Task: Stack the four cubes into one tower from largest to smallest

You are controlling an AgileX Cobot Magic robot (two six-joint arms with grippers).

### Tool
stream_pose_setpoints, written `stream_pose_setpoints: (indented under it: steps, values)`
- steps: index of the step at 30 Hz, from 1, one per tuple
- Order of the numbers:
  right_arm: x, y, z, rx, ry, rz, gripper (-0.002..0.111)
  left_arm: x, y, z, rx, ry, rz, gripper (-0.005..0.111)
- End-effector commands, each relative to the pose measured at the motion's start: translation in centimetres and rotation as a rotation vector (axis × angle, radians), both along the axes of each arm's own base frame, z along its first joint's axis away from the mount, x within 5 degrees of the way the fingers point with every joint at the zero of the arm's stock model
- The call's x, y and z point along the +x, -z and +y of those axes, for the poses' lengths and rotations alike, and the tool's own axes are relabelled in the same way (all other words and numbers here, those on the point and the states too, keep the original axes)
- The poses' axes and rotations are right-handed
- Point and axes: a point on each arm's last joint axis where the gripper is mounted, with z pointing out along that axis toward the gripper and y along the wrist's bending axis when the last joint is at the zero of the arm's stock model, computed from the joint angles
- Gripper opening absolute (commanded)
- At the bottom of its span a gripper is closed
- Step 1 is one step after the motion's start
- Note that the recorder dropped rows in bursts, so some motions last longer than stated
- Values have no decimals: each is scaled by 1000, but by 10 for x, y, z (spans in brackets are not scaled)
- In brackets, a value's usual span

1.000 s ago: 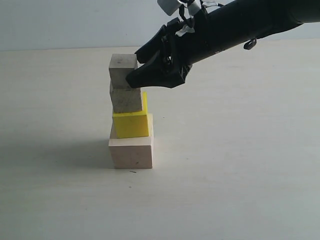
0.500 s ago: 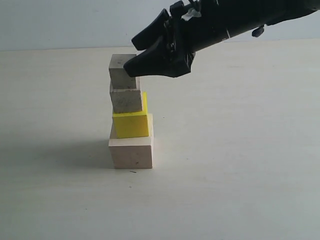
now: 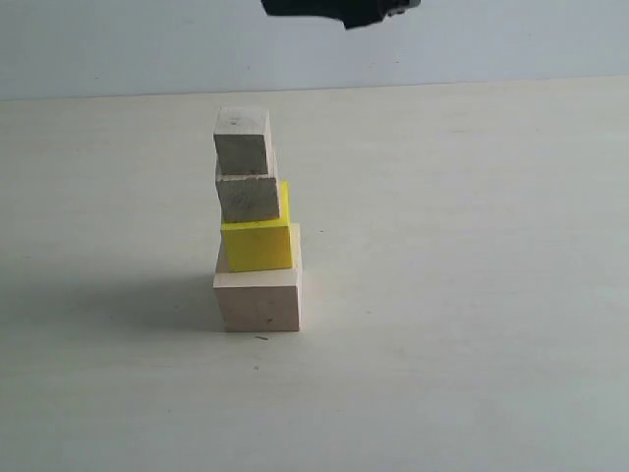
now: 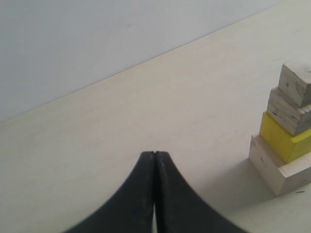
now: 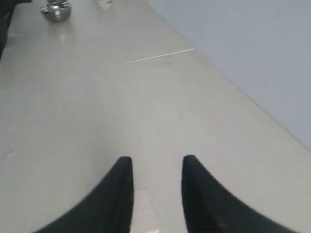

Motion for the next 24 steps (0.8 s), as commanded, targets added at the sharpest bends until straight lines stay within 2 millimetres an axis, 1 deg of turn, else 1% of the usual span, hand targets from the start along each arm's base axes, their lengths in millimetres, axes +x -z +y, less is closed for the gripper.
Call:
stream_pose_setpoints:
  steps: [1, 2, 4, 6, 9, 10, 12, 14, 15, 17, 20, 22, 24]
  values:
    - [0, -24, -14, 21, 185, -54, 5, 0, -2, -2, -17, 13, -22, 0]
    - [0, -29, -17, 21, 222, -78, 0, 0, -2, -2, -20, 16, -29, 0]
    - [-1, -42, -26, 46, 339, -110, 0, 1, -5, -2, -24, 23, -60, 0]
    - [-4, -57, -35, 74, 431, -166, 0, 3, -10, -2, -9, 30, -126, 0]
    - [-19, -87, -52, 140, 559, -278, 0, 6, -18, -1, 30, 33, -232, 0]
    - [-28, -99, -58, 167, 589, -319, 0, 7, -20, -1, 8, 25, -257, 0]
    - [-50, -123, -71, 214, 628, -408, 0, 8, -27, -1, -71, -12, -295, 0]
    - [-78, -146, -84, 252, 653, -514, 0, 8, -36, 1, -112, -40, -335, 0]
    - [-91, -155, -90, 259, 660, -567, 0, 7, -42, 3, -108, -45, -369, 0]
    - [-124, -176, -106, 290, 689, -693, 0, 6, -56, 6, -83, -58, -443, 0]
    - [-170, -197, -128, 363, 744, -824, 0, -1, -85, 11, -120, -75, -568, 0]
    - [-196, -206, -139, 372, 759, -918, 0, -8, -106, 14, -156, -76, -652, 0]
    - [-221, -212, -149, 356, 769, -1020, 0, -12, -121, 15, -167, -70, -712, 0]
